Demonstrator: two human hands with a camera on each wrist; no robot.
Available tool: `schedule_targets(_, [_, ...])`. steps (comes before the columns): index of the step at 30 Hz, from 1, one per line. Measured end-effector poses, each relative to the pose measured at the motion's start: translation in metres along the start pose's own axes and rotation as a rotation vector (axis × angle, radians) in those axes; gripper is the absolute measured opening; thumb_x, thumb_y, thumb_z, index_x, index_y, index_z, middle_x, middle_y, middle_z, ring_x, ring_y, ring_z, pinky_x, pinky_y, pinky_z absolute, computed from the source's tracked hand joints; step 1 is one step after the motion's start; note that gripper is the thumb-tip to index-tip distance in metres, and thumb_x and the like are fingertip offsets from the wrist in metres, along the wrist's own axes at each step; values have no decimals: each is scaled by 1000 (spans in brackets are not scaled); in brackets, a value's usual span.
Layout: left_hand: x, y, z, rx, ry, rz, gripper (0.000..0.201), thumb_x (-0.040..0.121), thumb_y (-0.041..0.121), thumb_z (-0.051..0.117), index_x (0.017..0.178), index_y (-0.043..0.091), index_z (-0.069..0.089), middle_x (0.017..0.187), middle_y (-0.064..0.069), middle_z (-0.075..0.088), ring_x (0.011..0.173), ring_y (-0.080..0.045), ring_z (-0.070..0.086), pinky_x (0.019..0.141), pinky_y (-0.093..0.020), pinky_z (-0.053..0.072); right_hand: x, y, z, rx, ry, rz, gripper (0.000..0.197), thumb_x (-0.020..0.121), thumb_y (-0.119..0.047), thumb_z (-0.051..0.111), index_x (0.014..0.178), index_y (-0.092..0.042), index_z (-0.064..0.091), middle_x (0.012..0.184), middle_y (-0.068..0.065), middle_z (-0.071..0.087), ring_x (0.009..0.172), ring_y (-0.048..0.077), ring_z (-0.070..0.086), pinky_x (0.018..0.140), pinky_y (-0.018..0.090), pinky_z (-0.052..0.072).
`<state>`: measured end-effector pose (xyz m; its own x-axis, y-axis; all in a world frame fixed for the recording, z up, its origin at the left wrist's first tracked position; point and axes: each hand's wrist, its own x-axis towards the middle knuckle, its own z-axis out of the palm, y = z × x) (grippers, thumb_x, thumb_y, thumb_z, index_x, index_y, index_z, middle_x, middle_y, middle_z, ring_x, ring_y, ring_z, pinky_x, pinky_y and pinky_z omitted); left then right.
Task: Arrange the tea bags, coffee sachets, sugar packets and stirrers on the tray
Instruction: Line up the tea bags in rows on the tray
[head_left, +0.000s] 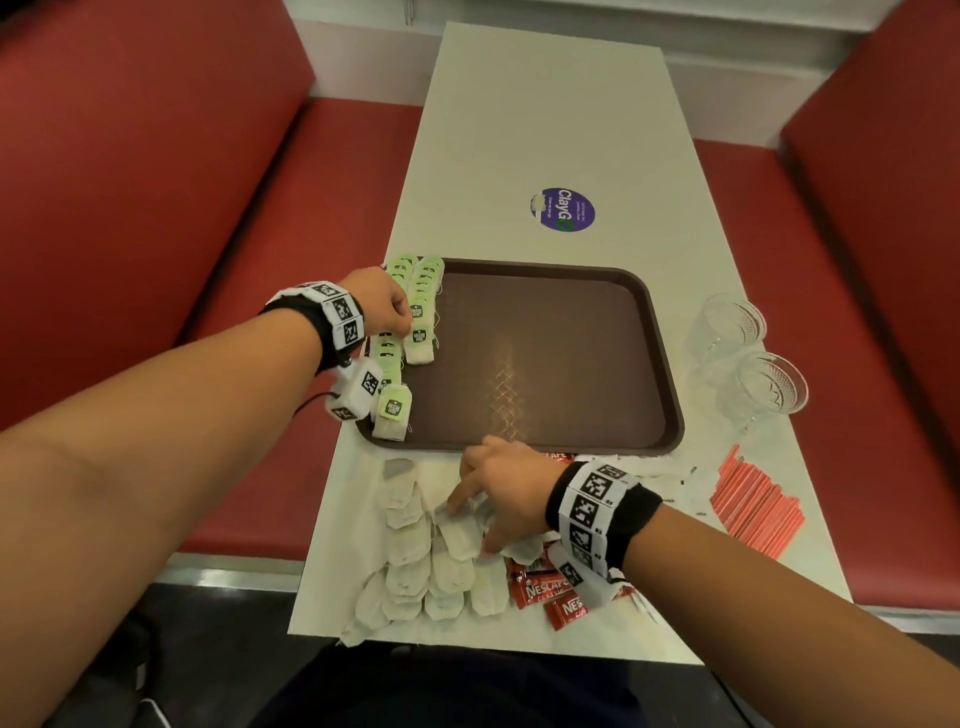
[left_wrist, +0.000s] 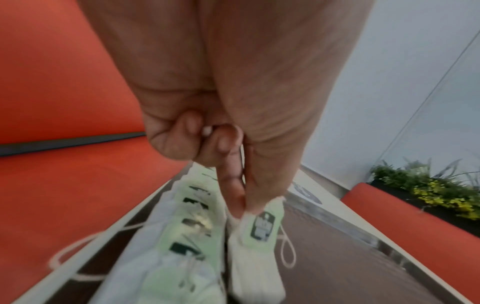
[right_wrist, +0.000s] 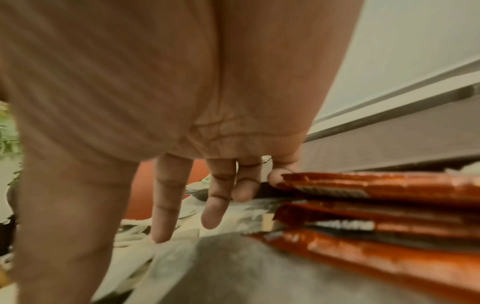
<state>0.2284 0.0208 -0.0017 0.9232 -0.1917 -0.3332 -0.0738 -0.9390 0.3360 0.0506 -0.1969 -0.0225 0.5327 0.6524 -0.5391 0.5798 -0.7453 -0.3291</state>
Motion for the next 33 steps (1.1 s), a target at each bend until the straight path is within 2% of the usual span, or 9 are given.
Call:
schedule_targets(4, [14,2,0,82,83,-59,7,84,21,73,86,16,78,90,4,72,90,-18,67,80,-34,57,-1,1,3,0,32,-4,54,75,-53,78,126,-44,63,117,-8,49,106,16,39,89,38,41])
schedule_targets(10, [26,5,9,137,135,-90,19,85,37,72,91,20,68,94,1,65,94,-23,62,78,-33,51,-6,-1,10,95,117,-34,14,86,-38,70,98,-35,77,114,-11,57,106,14,45,94,44,43])
schedule_targets(13, [27,16,17,182,107,-54,23,86,45,68,86,22,67,91,1,67,88,-24,62,73,-32,49,-5,-2,12,92,141,-55,18,86,-40,69,102,-33,74,114,-11,59,106,15,46,94,43,43])
schedule_targets(16, [27,25,27,276,31,-38,37,88,52,63,89,15,69,89,-3,69,85,-25,64,72,-34,53,-3,-6,13,61,128,-76,42,80,-52,72,117,-33,67,115,-9,55,107,15,43,92,39,40])
schedule_targets(19, [29,25,36,291,27,-46,35,87,46,64,94,12,62,87,-4,65,81,-26,61,65,-32,47,1,-10,16,1,172,-63,55,76,-57,75,123,-33,63,123,-7,50,112,17,41,91,39,38])
schedule_targets(22, [28,20,37,249,67,-69,35,82,41,65,100,11,60,85,-5,62,77,-28,60,60,-30,43,6,-10,20,-32,198,-53,52,77,-52,75,123,-31,64,130,-7,47,116,19,41,93,41,38])
schedule_targets(26, [16,20,30,198,122,-33,36,88,46,62,109,17,56,97,-5,62,93,-30,61,75,-35,48,10,-10,18,-6,184,-61,39,85,-47,69,119,-27,67,129,-7,54,114,20,45,93,40,38])
schedule_targets(30, [-11,23,23,87,138,93,20,89,46,64,95,27,57,84,5,65,85,-20,61,76,-33,48,12,-10,11,18,175,-42,35,90,-41,62,119,-23,68,127,-4,62,115,21,50,93,40,38])
schedule_targets(33, [-42,22,22,34,20,204,15,90,44,65,88,29,62,80,9,66,74,-9,60,67,-28,46,14,-11,7,55,197,-23,31,91,-27,55,117,-21,70,123,-2,66,115,23,54,98,42,41])
